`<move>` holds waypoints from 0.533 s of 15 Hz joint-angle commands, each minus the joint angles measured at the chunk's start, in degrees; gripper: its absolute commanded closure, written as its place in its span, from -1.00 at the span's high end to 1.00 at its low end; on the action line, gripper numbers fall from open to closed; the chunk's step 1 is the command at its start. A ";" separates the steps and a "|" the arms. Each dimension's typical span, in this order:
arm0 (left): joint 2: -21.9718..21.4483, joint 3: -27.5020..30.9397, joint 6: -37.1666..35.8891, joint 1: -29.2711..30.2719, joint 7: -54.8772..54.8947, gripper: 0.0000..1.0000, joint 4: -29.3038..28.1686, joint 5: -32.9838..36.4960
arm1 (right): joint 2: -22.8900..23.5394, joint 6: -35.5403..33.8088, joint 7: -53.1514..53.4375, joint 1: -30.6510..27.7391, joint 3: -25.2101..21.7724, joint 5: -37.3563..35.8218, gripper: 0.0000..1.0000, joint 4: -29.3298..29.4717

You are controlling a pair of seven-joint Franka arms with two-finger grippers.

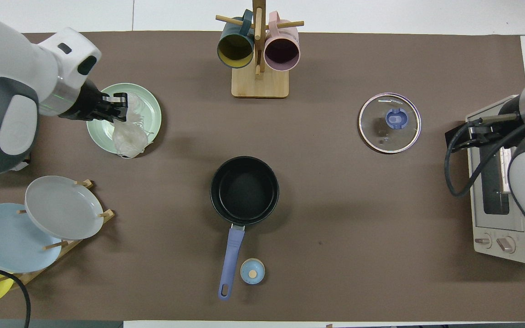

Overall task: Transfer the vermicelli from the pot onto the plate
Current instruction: 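Carry the vermicelli with the left gripper over the pale green plate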

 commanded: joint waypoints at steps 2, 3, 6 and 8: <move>3.10 -0.60 5.89 4.49 6.88 -1.00 -1.31 -1.20 | -3.13 1.13 1.13 2.99 -3.78 1.92 1.00 -4.35; 3.81 -0.51 8.86 4.85 8.02 -1.00 -2.88 -1.20 | -3.13 1.31 1.14 3.08 -4.57 1.92 1.00 -4.00; 5.21 -0.60 17.14 5.46 9.96 -1.00 -8.17 -1.20 | -1.81 0.70 1.14 2.99 -4.66 1.57 1.00 -2.77; 7.50 -0.51 18.46 5.12 11.10 -1.00 -8.26 -1.12 | 0.20 0.00 1.14 3.08 -4.49 0.69 1.00 -0.23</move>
